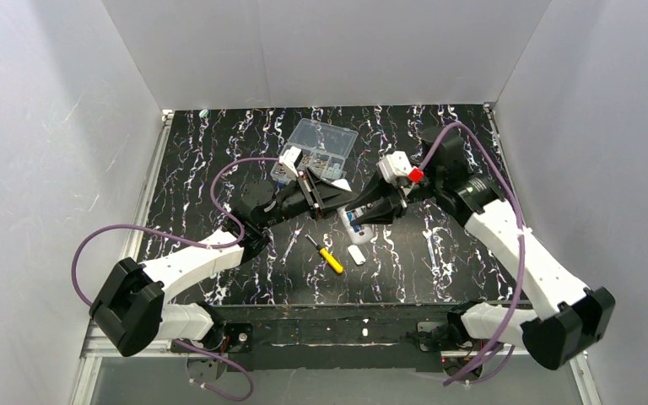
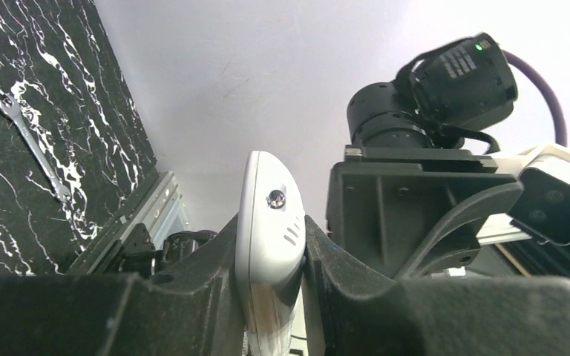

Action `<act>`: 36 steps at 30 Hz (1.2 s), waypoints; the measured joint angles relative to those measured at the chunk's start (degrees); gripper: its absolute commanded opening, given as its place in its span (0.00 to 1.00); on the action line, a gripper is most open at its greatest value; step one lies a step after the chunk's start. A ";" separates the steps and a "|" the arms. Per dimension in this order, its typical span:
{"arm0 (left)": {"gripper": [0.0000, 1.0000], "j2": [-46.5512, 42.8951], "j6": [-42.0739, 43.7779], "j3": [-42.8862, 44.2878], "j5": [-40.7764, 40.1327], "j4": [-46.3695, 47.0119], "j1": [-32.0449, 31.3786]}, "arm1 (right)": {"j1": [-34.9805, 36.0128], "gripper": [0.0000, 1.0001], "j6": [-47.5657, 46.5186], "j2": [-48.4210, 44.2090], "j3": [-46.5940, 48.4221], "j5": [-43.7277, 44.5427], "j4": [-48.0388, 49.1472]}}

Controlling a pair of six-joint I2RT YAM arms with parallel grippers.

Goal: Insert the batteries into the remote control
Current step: Load the battery into the remote control, then pick up the battery from the center of the board.

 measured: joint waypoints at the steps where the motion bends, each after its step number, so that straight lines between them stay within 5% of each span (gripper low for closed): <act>1: 0.00 0.00 0.48 0.00 0.31 0.24 -0.02 | 0.00 0.45 2.75 -1.64 -1.25 0.50 2.95; 9: 0.00 -0.28 7.87 -1.42 2.99 0.00 -0.07 | 0.00 0.53 26.34 -14.38 -15.37 17.22 28.50; 18: 0.00 -5.75 17.84 -5.33 4.72 -6.54 -0.04 | 0.00 0.52 44.19 -16.92 -19.58 52.46 32.41; 25: 0.00 -13.00 22.77 -8.35 3.67 -13.97 0.20 | -0.07 0.52 47.65 0.26 -8.79 71.36 18.03; 36: 0.00 -29.07 22.95 -15.98 0.90 -25.90 10.60 | -0.11 0.47 51.71 26.45 5.40 75.36 7.48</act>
